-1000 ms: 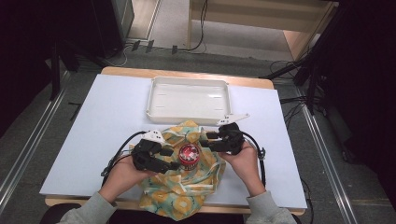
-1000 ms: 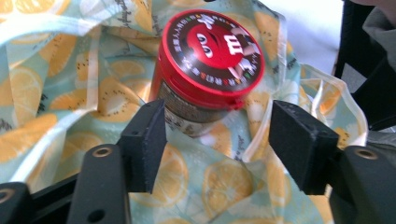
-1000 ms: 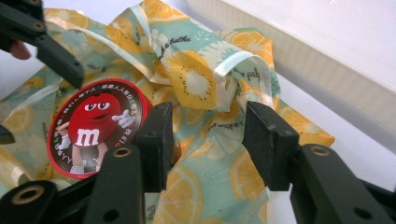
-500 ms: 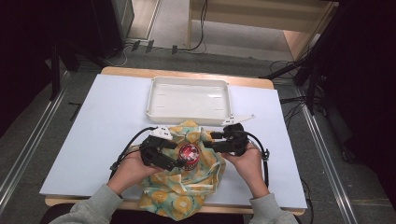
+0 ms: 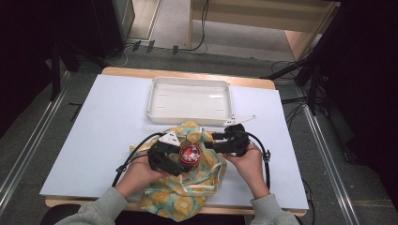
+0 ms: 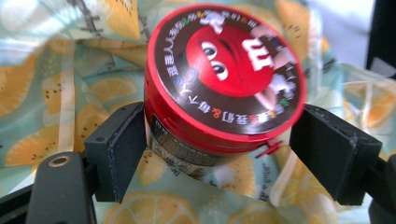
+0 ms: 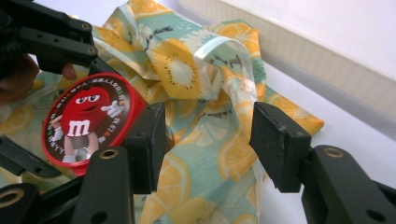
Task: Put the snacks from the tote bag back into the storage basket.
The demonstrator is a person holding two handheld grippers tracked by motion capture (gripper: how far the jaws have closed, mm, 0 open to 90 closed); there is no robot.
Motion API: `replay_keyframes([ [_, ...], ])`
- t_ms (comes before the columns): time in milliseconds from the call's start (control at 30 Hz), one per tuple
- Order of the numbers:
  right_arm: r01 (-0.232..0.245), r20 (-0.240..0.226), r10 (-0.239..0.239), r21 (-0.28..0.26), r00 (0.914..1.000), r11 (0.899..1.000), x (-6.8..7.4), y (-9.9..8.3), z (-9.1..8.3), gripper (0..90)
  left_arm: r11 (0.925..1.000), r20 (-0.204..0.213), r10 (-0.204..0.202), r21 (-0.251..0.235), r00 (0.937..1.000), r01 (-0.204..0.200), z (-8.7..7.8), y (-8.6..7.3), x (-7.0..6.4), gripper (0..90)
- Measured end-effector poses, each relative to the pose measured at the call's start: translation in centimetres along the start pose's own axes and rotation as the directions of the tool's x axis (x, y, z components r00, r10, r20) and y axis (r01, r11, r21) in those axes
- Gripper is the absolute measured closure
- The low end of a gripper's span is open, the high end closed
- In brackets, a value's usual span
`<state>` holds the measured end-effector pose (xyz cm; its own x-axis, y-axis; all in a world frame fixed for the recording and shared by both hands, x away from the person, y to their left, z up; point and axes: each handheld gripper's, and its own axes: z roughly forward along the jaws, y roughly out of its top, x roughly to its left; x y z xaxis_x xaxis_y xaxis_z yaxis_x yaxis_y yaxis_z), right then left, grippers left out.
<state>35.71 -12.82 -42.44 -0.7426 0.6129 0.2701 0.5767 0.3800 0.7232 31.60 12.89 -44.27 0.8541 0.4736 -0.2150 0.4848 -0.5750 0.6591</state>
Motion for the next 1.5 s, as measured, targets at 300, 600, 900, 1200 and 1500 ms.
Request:
replay_keyframes([
  [300,-0.008,0.002,0.008,0.005,1.0,1.0,-0.3,-0.2,0.2,46.8,0.9999,-0.023,0.006,-0.011,0.9997,-0.006,1.3,-0.3,0.2,20.6],
  [600,-0.022,0.002,0.022,0.009,0.9998,1.0,-0.4,-0.3,0.4,46.6,0.9999,-0.019,0.008,-0.009,0.9998,-0.008,2.4,-0.4,0.4,18.5],
  [900,-0.014,0.012,0.014,0.009,0.9998,1.0,-0.5,-0.5,1.0,46.7,0.9988,-0.048,0.026,-0.039,0.9985,-0.028,3.1,-0.5,0.3,18.8],
  [1200,-0.017,0.012,0.017,0.003,0.9998,1.0,-0.6,-0.6,1.1,46.9,0.9961,-0.099,0.046,-0.07,0.994,-0.053,2.5,-0.4,0.0,25.1],
  [1500,-0.017,0.004,0.017,0.012,0.9998,1.0,-0.5,-0.7,1.3,46.9,0.9984,-0.089,0.02,-0.051,0.9958,-0.025,2.0,-0.1,0.3,25.7],
])
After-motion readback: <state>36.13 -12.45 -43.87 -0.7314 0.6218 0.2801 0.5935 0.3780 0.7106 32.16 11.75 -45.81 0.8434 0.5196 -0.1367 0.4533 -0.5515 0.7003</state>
